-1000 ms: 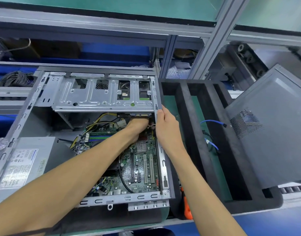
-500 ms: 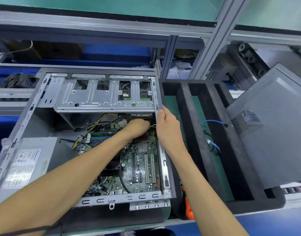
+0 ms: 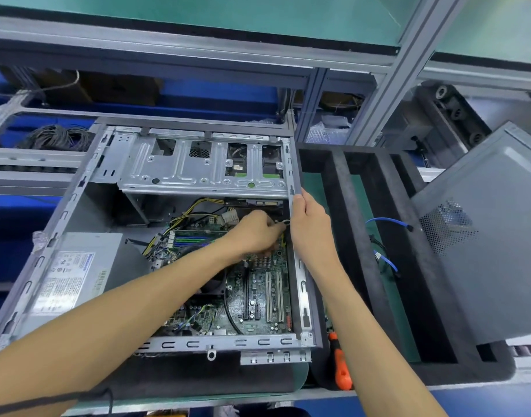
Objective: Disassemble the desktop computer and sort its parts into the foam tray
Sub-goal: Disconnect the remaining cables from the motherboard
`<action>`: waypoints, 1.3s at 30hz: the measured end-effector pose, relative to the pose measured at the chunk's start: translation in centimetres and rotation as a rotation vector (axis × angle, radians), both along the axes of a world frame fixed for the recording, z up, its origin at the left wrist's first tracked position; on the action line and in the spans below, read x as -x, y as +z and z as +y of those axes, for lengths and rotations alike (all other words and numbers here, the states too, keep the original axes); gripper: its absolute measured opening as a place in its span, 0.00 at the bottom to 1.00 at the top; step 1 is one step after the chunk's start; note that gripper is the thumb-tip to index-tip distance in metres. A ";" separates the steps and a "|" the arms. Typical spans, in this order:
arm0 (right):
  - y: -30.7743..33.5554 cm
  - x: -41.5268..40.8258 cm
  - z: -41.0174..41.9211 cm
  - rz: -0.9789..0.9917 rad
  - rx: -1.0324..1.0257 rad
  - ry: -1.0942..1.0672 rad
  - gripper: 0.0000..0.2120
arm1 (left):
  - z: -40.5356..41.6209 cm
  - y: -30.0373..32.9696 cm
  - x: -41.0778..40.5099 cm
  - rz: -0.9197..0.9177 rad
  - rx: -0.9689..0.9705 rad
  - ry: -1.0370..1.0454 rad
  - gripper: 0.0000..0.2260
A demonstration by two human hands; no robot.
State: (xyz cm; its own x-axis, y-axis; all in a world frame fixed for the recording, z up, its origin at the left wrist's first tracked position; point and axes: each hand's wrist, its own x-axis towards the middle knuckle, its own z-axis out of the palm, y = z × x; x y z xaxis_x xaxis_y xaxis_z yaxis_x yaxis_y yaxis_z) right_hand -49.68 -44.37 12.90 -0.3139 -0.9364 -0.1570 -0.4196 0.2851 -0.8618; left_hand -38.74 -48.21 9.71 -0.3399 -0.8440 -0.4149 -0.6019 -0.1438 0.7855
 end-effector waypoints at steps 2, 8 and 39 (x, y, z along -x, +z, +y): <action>0.0 0.0 0.0 -0.007 0.009 -0.012 0.23 | -0.1 0.0 0.7 0.268 -0.295 0.188 0.14; -0.2 0.1 -0.2 -0.021 0.006 -0.018 0.23 | -0.3 -0.7 0.6 0.476 -0.534 0.218 0.10; 0.2 -0.1 -0.1 0.034 -0.011 0.005 0.23 | 1.8 -3.7 2.7 0.439 -0.251 0.269 0.16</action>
State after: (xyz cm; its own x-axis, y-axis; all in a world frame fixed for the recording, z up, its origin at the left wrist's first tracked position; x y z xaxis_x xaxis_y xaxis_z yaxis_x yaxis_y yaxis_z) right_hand -49.57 -44.47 13.06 -0.3148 -0.9361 -0.1567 -0.4501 0.2926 -0.8437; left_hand -41.42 -46.42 6.05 -0.3121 -0.8184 -0.4826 -0.1435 -0.4615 0.8754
